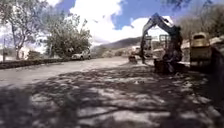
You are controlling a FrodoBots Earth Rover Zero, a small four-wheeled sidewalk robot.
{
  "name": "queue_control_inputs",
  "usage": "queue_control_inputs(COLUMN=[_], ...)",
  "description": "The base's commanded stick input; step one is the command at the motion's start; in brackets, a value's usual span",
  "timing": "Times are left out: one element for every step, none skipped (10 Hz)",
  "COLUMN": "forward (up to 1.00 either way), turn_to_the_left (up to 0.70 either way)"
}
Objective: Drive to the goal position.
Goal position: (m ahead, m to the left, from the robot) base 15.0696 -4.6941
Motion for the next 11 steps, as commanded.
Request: queue_control_inputs(forward=[0.7,0.7,0.7,0.7,0.7,0.7,0.7,0.7,0.7,0.7,0.7], turn_to_the_left=[0.0,0.0,0.0,0.0,-0.05,-0.16,-0.27,-0.27,-0.27,-0.27,-0.27])
